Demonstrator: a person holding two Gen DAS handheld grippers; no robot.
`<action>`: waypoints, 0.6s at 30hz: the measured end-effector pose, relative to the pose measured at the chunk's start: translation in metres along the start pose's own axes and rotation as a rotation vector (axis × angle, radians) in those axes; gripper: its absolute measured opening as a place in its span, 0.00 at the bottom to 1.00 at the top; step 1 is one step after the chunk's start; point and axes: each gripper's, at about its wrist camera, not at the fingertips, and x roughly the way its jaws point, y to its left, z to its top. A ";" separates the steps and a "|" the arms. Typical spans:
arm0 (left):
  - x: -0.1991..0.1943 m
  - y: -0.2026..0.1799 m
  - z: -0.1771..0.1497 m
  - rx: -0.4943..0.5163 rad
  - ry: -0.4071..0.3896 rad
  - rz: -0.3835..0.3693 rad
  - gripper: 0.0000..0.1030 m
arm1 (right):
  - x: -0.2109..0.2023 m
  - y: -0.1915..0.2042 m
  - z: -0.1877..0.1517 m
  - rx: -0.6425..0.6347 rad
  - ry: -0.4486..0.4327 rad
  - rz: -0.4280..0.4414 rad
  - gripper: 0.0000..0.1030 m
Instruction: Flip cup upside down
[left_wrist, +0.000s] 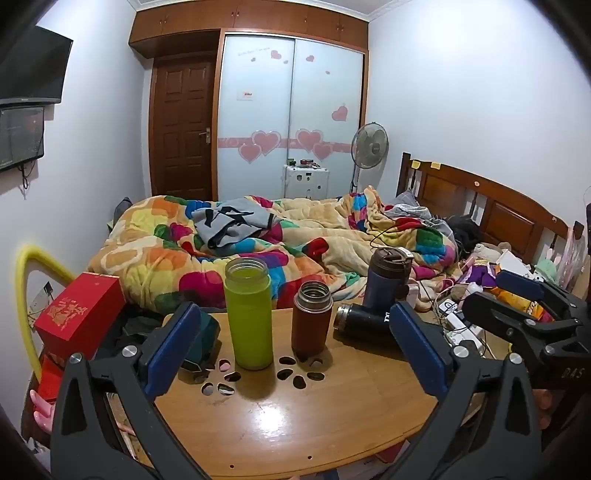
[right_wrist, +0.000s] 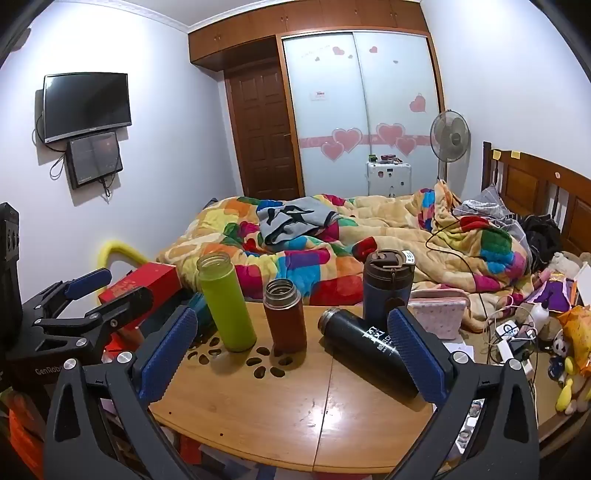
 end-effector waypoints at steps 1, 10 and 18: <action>-0.003 0.003 0.004 -0.015 -0.006 -0.008 1.00 | 0.000 0.000 0.000 0.001 0.001 0.002 1.00; -0.002 0.001 0.003 -0.006 -0.017 -0.020 1.00 | 0.001 0.001 0.000 0.008 -0.004 0.011 1.00; -0.003 0.000 0.006 -0.004 -0.025 -0.017 1.00 | -0.004 0.001 0.003 0.006 -0.012 0.006 1.00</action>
